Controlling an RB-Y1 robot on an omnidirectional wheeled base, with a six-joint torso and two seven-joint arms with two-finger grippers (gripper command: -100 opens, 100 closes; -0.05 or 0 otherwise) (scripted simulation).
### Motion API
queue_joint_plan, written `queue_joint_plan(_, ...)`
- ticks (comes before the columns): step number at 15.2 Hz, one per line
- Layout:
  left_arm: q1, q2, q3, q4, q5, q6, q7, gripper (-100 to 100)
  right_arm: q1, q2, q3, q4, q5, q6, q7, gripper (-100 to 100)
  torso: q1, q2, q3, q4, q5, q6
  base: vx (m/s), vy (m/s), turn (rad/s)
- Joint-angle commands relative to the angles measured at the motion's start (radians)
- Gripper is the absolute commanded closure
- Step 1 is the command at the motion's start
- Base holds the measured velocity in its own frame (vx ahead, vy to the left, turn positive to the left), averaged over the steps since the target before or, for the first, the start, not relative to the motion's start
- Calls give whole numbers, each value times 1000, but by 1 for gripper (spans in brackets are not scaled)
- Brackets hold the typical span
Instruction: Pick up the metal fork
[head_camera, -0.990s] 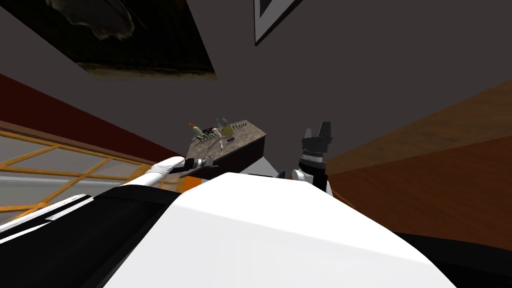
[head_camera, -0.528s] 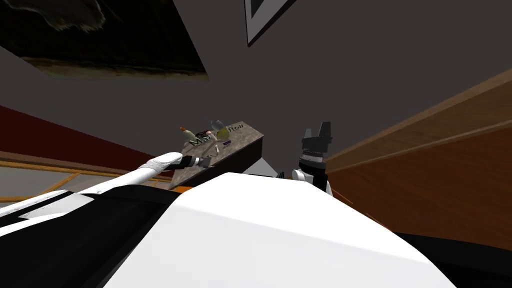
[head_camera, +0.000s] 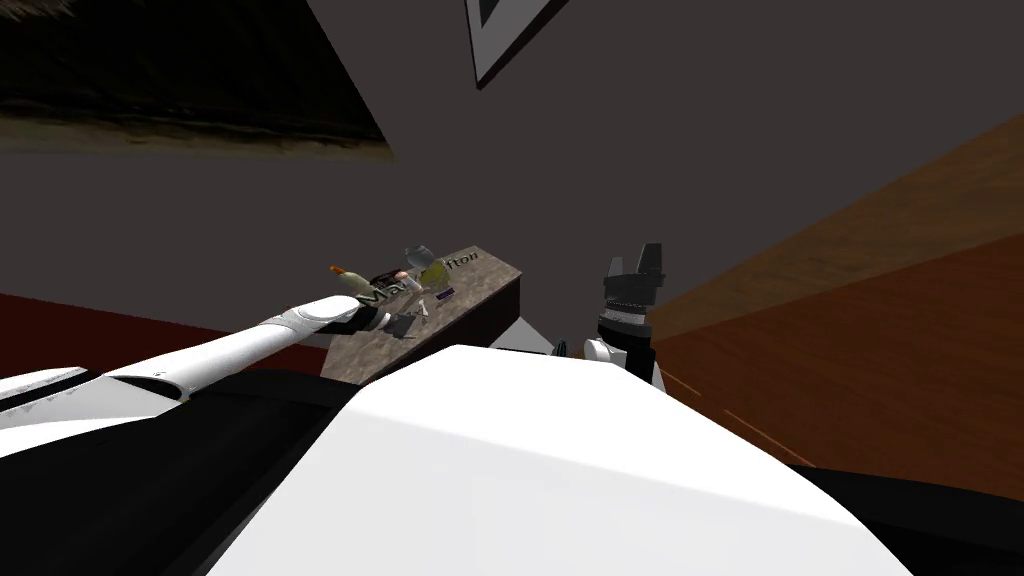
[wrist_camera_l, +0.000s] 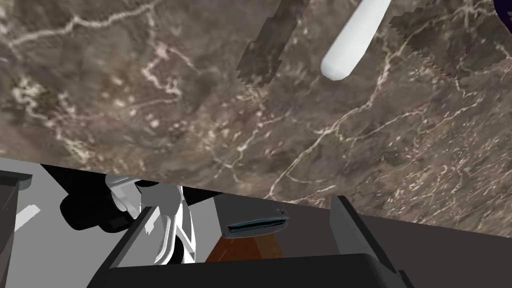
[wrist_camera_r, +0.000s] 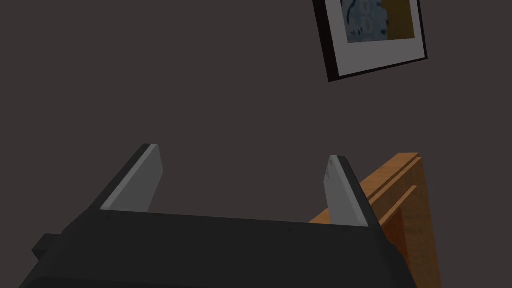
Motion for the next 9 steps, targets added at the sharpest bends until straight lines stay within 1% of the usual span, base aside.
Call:
queue_joint_plan(1,15,28,-4,-5,-29,-12,-8,-100,0,0,0,0,0,0,0,0,0,0,0,0,0,0,79,59,-190)
queue_joint_plan(4,39,58,-16,-7,-70,-21,-30,-100,0,0,0,0,0,0,0,0,0,-1,0,0,0,0,82,61,-225)
queue_joint_plan(5,59,75,-26,-6,-95,-25,-51,-100,0,0,0,0,0,0,0,0,1,-1,0,0,0,0,106,70,-309)
queue_joint_plan(7,82,89,-37,-3,-120,-27,-76,-100,0,0,0,0,0,0,0,0,1,-3,-2,-1,0,0,115,78,-292)
queue_joint_plan(8,82,89,-37,-3,-120,-27,-76,-100,0,0,0,0,0,0,0,0,1,-3,-2,-1,1,0,92,57,-174)
queue_joint_plan(9,94,95,-43,-1,-131,-27,-89,-100,0,0,0,0,0,0,0,0,0,-2,-2,-1,0,0,82,40,-103)
